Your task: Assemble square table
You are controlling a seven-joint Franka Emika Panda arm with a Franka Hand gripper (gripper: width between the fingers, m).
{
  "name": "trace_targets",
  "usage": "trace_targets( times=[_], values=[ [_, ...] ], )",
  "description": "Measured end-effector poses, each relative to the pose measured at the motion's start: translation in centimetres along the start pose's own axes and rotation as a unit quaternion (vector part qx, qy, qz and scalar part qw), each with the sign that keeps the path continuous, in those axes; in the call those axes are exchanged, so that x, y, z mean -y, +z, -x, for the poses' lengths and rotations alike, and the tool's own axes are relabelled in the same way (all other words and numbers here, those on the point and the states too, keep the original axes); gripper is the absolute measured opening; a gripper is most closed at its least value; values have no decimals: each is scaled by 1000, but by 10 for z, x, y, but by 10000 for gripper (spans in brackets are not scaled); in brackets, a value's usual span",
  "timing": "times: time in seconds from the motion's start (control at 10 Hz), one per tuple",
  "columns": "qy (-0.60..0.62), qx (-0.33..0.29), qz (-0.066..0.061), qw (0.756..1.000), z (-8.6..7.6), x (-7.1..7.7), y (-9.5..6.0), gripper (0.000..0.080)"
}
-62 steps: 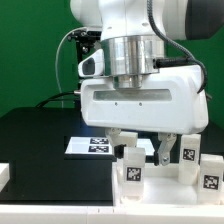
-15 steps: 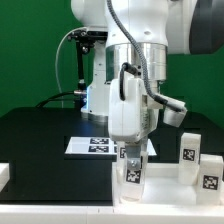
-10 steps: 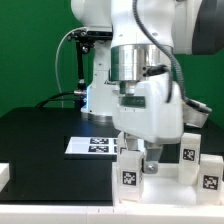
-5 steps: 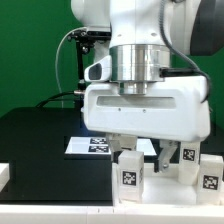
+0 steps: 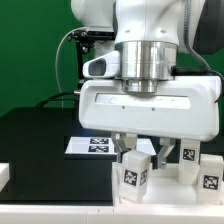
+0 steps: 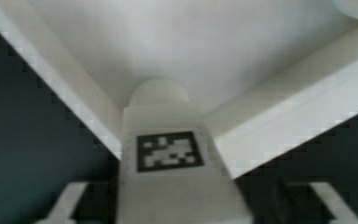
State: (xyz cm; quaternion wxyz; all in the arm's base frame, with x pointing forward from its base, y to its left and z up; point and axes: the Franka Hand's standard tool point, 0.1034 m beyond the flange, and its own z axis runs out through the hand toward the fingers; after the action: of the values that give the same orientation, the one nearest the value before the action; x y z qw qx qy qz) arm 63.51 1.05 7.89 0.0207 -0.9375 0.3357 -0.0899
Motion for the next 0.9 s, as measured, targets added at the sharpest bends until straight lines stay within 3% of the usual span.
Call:
trace_targets(
  times=[0.1,0.3,0.5,0.9],
  values=[
    [30,0,2,1000,-1,-3,1,297],
    [129,0,5,992,0,-4,2,297],
    [253,5,-1,968,-3,-8,3,295],
    [479,61,-18,875,-5,-11,2,293]
  ],
)
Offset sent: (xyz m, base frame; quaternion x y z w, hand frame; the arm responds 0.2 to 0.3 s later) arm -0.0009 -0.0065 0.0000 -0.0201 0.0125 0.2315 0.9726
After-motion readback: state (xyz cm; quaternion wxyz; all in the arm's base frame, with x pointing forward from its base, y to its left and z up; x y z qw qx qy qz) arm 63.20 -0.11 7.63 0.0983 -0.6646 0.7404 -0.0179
